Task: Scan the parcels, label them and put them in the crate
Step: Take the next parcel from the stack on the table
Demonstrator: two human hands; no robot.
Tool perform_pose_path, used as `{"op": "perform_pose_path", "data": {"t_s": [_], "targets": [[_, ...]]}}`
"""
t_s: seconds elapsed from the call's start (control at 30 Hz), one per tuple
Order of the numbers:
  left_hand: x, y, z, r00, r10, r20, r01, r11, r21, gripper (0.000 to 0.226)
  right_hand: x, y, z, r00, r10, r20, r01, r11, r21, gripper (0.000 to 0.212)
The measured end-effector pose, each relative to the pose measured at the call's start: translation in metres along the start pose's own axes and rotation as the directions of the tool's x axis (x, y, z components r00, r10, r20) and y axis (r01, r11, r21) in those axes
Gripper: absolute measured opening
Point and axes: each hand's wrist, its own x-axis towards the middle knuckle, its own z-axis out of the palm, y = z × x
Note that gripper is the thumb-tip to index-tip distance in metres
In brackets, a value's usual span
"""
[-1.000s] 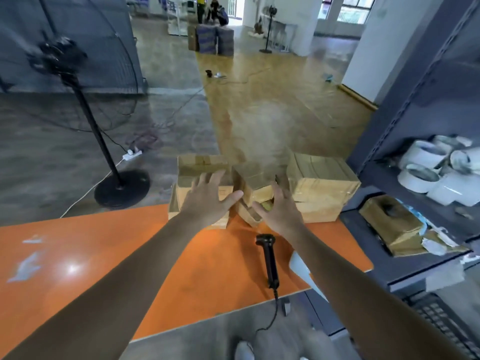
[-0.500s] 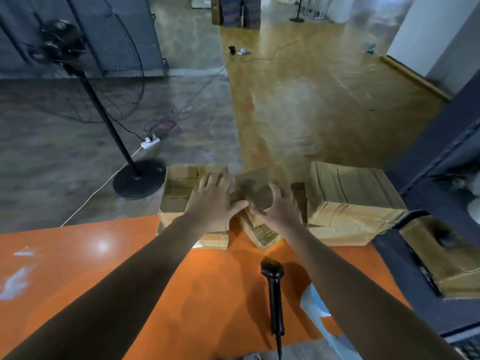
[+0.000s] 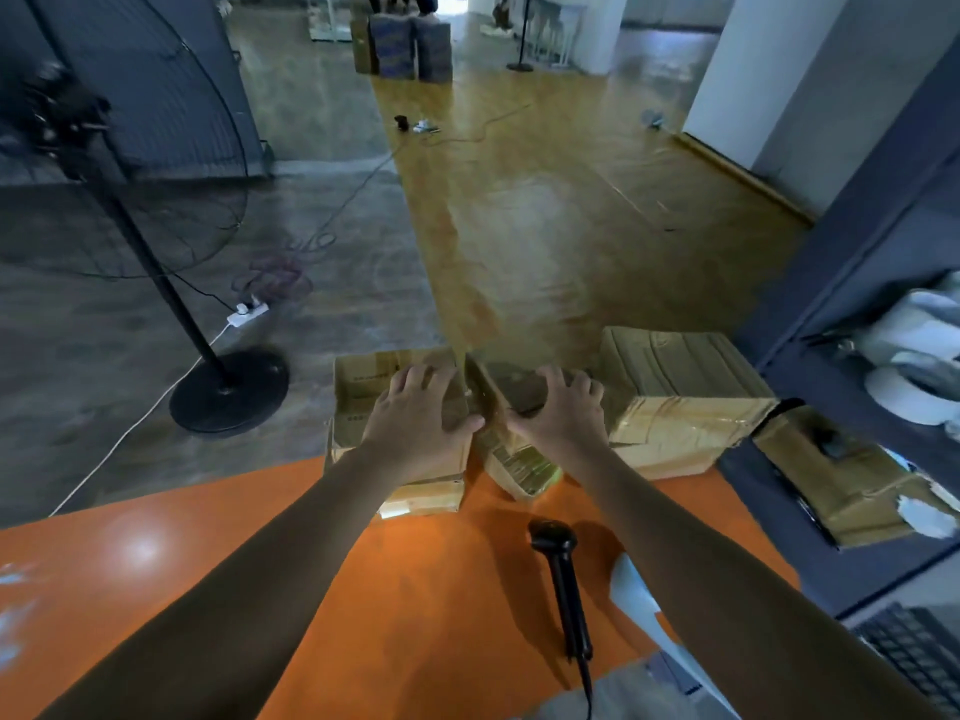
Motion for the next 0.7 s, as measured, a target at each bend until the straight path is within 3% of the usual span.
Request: {"op": "perform_pose_path", "data": {"t_s": [0.4, 0.53, 0.7], "targets": [[-0.030, 0.019, -0.023, 0.991, 0.134, 0.028, -0.126, 0.975, -0.185, 0.077, -0.092, 0.006, -0.060, 0.978, 0.025, -0.207, -0.013, 0.998, 0.060, 0.071], [-0.042, 0.041, -0.021, 0.983, 0.182, 0.023, -0.170, 0.949, -0.265, 0.079, -0.126, 0.023, -0.074, 0.992, 0.010, -0.127, 0.003, 0.995, 0.102, 0.080], [-0.060, 0.066, -0.013, 0.961, 0.272, 0.042, -0.244, 0.913, -0.327, 0.078, -0.146, 0.050, -0.086, 0.999, -0.004, -0.042, 0.010, 0.987, 0.159, 0.058]]}}
